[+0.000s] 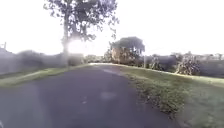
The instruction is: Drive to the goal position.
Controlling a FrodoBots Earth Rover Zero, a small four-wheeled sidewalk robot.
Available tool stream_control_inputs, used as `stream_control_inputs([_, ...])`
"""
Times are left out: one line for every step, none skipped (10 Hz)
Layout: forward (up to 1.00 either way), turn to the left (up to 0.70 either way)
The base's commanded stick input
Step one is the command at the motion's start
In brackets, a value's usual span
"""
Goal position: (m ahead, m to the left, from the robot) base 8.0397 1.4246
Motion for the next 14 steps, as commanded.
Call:
stream_control_inputs([1.0,0.0])
stream_control_inputs([1.0,0.0])
stream_control_inputs([1.0,0.0])
stream_control_inputs([1.0,0.0])
stream_control_inputs([1.0,0.0])
stream_control_inputs([1.0,0.0])
stream_control_inputs([1.0,0.0])
stream_control_inputs([1.0,0.0])
stream_control_inputs([1.0,0.0])
stream_control_inputs([1.0,0.0])
stream_control_inputs([1.0,0.0])
stream_control_inputs([1.0,0.0])
stream_control_inputs([1.0,0.0])
stream_control_inputs([1.0,0.0])
